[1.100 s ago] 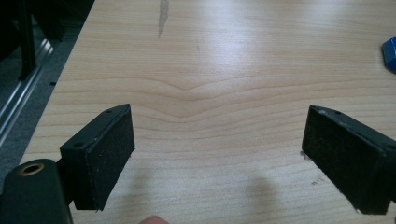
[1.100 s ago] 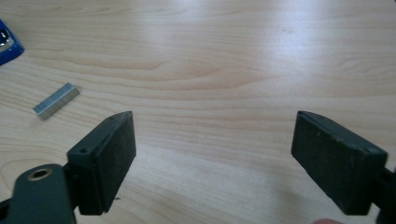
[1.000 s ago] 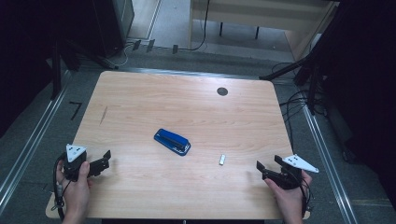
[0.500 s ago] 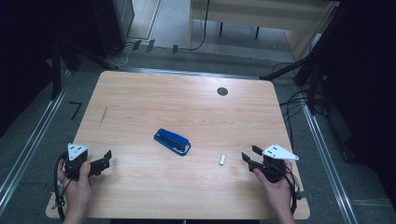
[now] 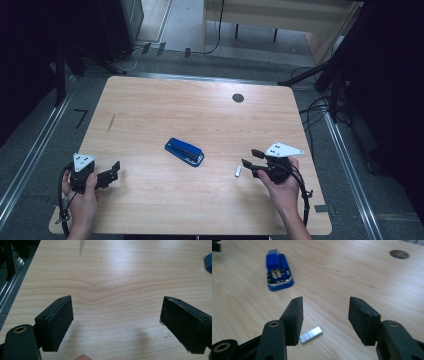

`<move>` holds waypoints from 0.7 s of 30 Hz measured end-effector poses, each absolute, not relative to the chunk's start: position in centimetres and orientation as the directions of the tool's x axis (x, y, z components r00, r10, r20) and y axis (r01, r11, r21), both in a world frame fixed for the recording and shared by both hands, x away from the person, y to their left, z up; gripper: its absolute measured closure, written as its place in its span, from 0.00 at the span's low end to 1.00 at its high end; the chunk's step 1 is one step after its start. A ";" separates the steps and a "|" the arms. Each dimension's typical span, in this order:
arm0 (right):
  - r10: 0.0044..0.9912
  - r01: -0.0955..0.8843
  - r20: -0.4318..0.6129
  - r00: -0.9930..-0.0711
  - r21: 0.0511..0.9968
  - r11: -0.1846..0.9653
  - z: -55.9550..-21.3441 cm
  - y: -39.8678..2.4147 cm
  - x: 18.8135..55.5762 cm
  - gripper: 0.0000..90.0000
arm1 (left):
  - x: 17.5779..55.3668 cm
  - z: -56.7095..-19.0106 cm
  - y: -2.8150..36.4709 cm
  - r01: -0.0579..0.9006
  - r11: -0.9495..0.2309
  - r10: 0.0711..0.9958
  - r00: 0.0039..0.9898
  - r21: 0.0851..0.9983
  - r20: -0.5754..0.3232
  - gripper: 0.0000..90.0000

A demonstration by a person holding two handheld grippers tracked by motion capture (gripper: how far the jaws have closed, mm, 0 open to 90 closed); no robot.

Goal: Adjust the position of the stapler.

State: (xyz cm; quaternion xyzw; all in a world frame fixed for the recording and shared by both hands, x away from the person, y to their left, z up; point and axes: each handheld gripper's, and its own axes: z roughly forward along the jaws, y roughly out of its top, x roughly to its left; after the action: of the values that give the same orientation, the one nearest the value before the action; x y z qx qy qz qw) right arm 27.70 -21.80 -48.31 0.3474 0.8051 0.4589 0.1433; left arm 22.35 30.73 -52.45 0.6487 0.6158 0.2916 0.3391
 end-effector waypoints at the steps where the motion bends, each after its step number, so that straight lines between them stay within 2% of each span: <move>1: 0.688 0.428 0.082 -0.721 0.833 0.350 -48.2 -21.2 27.9 0.51 | 22.3 -52.4 30.7 0.598 -0.010 0.997 0.071 0.802 -0.041 0.13; 7: 0.633 0.397 0.045 -0.772 0.813 0.426 -48.1 -17.7 29.0 0.52 | 22.2 -52.4 30.8 0.595 0.001 0.996 0.069 0.804 -0.052 0.13; 11: 0.598 0.387 0.060 -0.799 0.813 0.435 -48.0 -15.6 29.8 0.57 | 22.1 -52.4 30.8 0.588 -0.005 0.996 0.076 0.809 -0.050 0.13; 21: 0.539 0.381 0.075 -0.839 0.788 0.484 -48.7 -11.4 31.0 0.58 | 22.1 -52.4 30.7 0.592 -0.012 0.996 0.080 0.806 -0.044 0.14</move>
State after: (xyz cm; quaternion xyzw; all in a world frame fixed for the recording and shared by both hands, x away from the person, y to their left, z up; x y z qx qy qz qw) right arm 31.01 -11.36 -48.71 0.2684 0.8566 0.4312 0.0915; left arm 22.10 30.71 -52.44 0.6485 0.6121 0.2923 0.3455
